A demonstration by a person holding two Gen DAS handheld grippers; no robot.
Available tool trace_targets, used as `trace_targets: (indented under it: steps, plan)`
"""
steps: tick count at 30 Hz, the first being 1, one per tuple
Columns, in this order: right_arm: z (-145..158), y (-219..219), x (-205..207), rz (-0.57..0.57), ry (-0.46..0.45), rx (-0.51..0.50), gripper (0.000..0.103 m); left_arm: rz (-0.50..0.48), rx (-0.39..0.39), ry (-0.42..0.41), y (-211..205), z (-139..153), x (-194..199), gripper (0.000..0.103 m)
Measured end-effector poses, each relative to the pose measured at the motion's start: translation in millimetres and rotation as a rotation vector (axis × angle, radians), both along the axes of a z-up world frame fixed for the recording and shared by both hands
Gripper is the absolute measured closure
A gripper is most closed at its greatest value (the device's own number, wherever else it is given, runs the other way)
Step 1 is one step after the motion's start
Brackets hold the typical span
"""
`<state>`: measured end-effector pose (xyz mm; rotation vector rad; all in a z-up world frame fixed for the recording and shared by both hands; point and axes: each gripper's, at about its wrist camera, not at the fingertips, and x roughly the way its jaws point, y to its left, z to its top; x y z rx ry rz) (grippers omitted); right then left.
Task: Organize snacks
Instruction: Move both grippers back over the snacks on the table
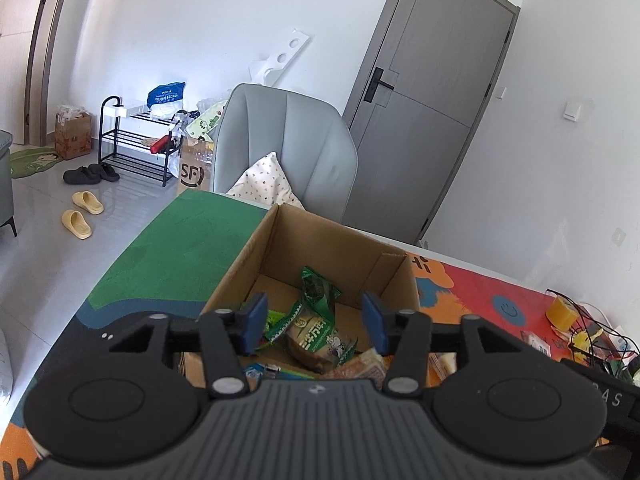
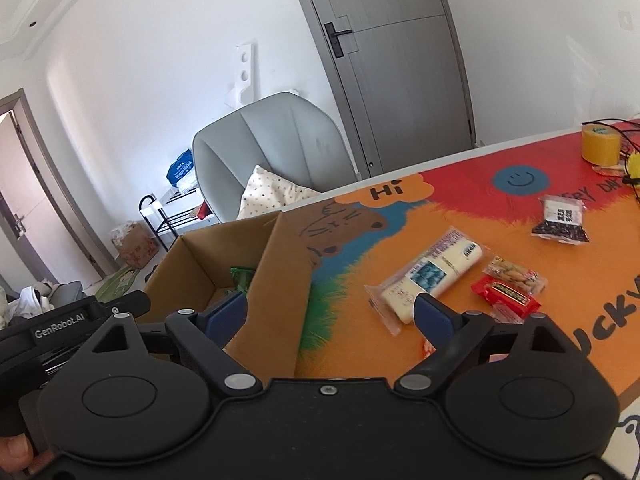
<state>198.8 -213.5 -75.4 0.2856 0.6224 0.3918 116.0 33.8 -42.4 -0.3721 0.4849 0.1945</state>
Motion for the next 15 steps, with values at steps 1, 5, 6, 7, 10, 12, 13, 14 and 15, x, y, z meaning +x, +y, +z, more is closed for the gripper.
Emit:
trace_targets:
  steps: [1,5,6,7,10,12,13,14,15]
  plan:
    - [-2,-2,-1,-0.002,0.003,0.001,0.012,-0.001,0.003,-0.001,-2,-1,-2,0.044]
    - [-7,-13,-4,-0.008,0.010,0.002,0.011,-0.001,0.017,0.010,-14,-2,-6,0.028]
    - [-9,-16,-5,-0.010,0.011,0.002,0.011,0.001,0.020,0.013,-17,-2,-6,0.025]
    - [-10,-19,-7,-0.012,0.012,0.003,0.009,0.003,0.025,0.013,-20,-2,-7,0.022]
    - [-13,-30,-10,-0.023,0.013,-0.003,0.007,0.007,0.046,0.011,-31,0,-9,0.017]
    - [-14,-38,-13,-0.032,0.011,-0.003,0.007,0.001,0.056,0.013,-38,1,-10,0.014]
    - [-14,-42,-14,-0.037,0.010,0.000,0.006,-0.006,0.059,0.014,-42,1,-10,0.013]
    - [-14,-46,-15,-0.043,0.009,0.002,0.004,-0.015,0.062,0.014,-47,0,-11,0.012]
    - [-15,-50,-17,-0.049,0.006,0.002,0.004,-0.025,0.067,0.013,-52,-1,-12,0.011]
